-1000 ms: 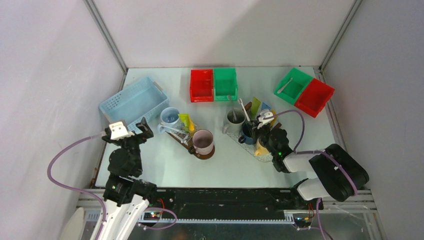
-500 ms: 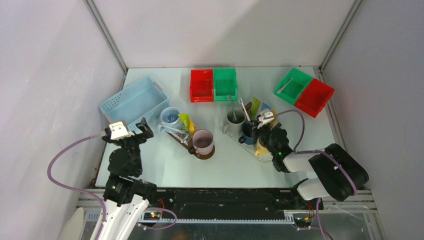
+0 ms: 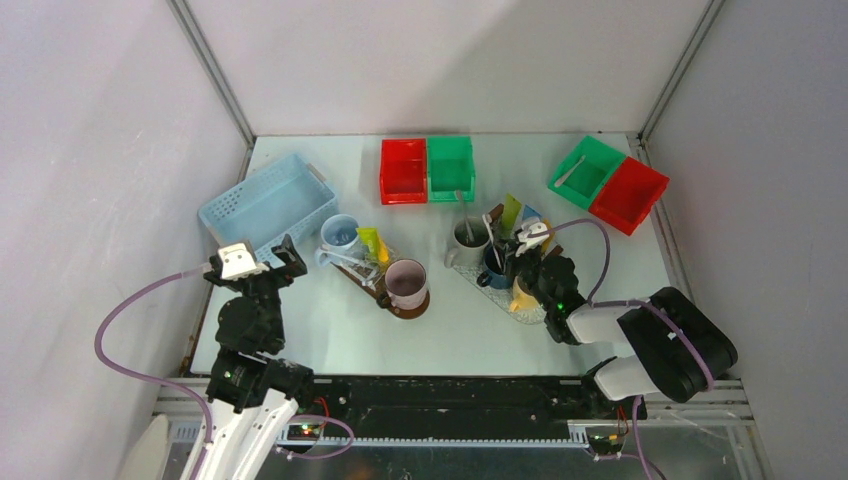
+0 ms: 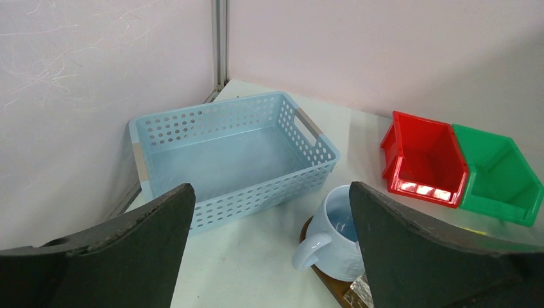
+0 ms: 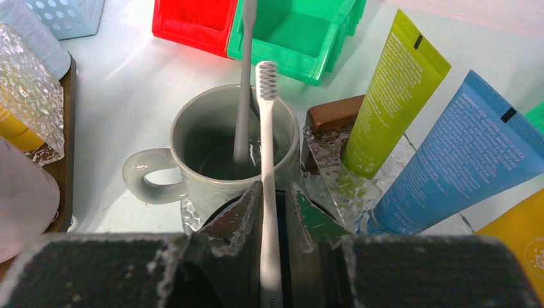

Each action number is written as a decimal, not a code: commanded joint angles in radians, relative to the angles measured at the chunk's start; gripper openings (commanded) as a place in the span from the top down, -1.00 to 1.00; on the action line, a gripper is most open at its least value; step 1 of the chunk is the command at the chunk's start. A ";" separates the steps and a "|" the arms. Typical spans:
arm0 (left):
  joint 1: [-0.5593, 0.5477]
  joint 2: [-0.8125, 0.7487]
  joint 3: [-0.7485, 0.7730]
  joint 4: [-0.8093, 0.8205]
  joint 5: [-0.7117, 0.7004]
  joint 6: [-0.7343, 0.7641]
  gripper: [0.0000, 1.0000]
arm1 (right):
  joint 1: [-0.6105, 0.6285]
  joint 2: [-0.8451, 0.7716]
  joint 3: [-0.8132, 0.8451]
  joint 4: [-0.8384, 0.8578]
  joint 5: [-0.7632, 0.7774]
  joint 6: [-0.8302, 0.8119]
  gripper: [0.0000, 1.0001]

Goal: Prepare toiletry sets of a toothbrush and toothpaste on the tray
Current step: Place the toothbrush in the cup, then pick up the toothbrush from the storage box.

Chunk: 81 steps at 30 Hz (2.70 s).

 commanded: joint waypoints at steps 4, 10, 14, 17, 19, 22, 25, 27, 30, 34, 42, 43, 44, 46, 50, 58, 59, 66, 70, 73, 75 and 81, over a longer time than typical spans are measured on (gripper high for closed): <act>0.008 -0.009 -0.005 0.026 0.006 0.023 -0.94 | -0.006 0.005 0.030 0.013 -0.007 0.000 0.57; 0.008 -0.012 -0.004 0.027 0.006 0.026 -0.94 | -0.009 -0.124 0.053 -0.119 -0.014 -0.002 0.47; 0.008 -0.013 -0.005 0.026 0.008 0.025 -0.94 | -0.032 -0.275 0.138 -0.350 -0.016 -0.002 0.34; 0.008 -0.014 -0.002 0.027 0.013 0.025 -0.94 | -0.101 -0.358 0.240 -0.503 -0.034 0.038 0.24; 0.007 -0.014 -0.001 0.026 0.016 0.023 -0.94 | -0.163 -0.379 0.307 -0.607 -0.098 0.076 0.19; 0.008 -0.016 -0.001 0.026 0.019 0.023 -0.94 | -0.276 -0.376 0.429 -0.760 -0.133 0.154 0.17; 0.008 -0.012 0.000 0.026 0.023 0.023 -0.94 | -0.354 -0.339 0.523 -0.869 -0.159 0.213 0.15; 0.008 -0.009 0.001 0.025 0.023 0.024 -0.94 | -0.399 -0.301 0.583 -0.904 -0.165 0.249 0.12; 0.006 -0.005 0.001 0.027 0.025 0.024 -0.94 | -0.458 -0.235 0.680 -0.948 -0.153 0.320 0.08; 0.008 0.000 -0.001 0.027 0.025 0.025 -0.94 | -0.516 -0.080 0.804 -1.019 -0.123 0.421 0.08; 0.008 0.019 -0.001 0.032 0.033 0.030 -0.94 | -0.604 0.202 1.022 -1.130 -0.084 0.529 0.09; 0.008 0.021 -0.001 0.032 0.034 0.030 -0.94 | -0.613 0.222 1.051 -1.132 -0.083 0.537 0.09; 0.008 0.025 -0.001 0.033 0.035 0.030 -0.94 | -0.617 0.264 1.066 -1.137 -0.078 0.541 0.09; 0.008 0.029 -0.001 0.036 0.035 0.031 -0.94 | -0.629 0.328 1.107 -1.142 -0.074 0.558 0.11; 0.008 0.043 0.000 0.038 0.039 0.032 -0.94 | -0.650 0.458 1.201 -1.152 -0.081 0.595 0.13; 0.009 0.065 -0.003 0.043 0.045 0.033 -0.94 | -0.667 0.688 1.416 -1.203 -0.062 0.655 0.18; 0.009 0.070 -0.002 0.043 0.044 0.033 -0.94 | -0.668 0.712 1.425 -1.205 -0.053 0.662 0.18; 0.011 0.094 0.000 0.049 0.055 0.034 -0.94 | -0.679 0.785 1.458 -1.215 0.017 0.726 0.25; 0.011 0.100 0.002 0.048 0.063 0.032 -0.94 | -0.685 0.822 1.472 -1.212 0.000 0.748 0.30; 0.011 0.098 0.001 0.046 0.061 0.032 -0.94 | -0.685 0.849 1.490 -1.230 -0.012 0.749 0.31; 0.011 0.100 -0.001 0.046 0.058 0.034 -0.94 | -0.685 0.861 1.495 -1.230 -0.028 0.750 0.29; 0.012 0.105 0.003 0.046 0.061 0.035 -0.94 | -0.685 0.925 1.551 -1.274 -0.115 0.742 0.20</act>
